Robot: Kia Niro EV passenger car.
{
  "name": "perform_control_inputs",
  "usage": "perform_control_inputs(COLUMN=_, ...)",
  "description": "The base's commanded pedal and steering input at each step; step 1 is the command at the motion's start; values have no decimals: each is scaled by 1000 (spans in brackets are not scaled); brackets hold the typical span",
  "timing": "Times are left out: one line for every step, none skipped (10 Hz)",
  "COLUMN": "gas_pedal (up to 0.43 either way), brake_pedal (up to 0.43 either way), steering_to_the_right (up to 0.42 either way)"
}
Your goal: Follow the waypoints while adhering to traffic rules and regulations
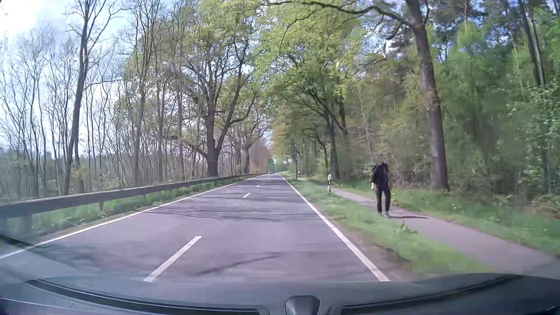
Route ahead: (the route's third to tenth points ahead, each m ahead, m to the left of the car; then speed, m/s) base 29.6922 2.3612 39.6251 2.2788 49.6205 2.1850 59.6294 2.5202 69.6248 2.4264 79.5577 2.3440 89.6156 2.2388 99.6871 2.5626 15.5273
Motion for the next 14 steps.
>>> perform_control_inputs(gas_pedal=169, brake_pedal=0, steering_to_the_right=-7)
perform_control_inputs(gas_pedal=169, brake_pedal=0, steering_to_the_right=-7)
perform_control_inputs(gas_pedal=169, brake_pedal=0, steering_to_the_right=-8)
perform_control_inputs(gas_pedal=169, brake_pedal=0, steering_to_the_right=-8)
perform_control_inputs(gas_pedal=169, brake_pedal=0, steering_to_the_right=-7)
perform_control_inputs(gas_pedal=169, brake_pedal=0, steering_to_the_right=-7)
perform_control_inputs(gas_pedal=169, brake_pedal=0, steering_to_the_right=-8)
perform_control_inputs(gas_pedal=169, brake_pedal=0, steering_to_the_right=-7)
perform_control_inputs(gas_pedal=169, brake_pedal=0, steering_to_the_right=-7)
perform_control_inputs(gas_pedal=169, brake_pedal=0, steering_to_the_right=-6)
perform_control_inputs(gas_pedal=169, brake_pedal=0, steering_to_the_right=-4)
perform_control_inputs(gas_pedal=169, brake_pedal=0, steering_to_the_right=-2)
perform_control_inputs(gas_pedal=169, brake_pedal=0, steering_to_the_right=-2)
perform_control_inputs(gas_pedal=169, brake_pedal=0, steering_to_the_right=-2)
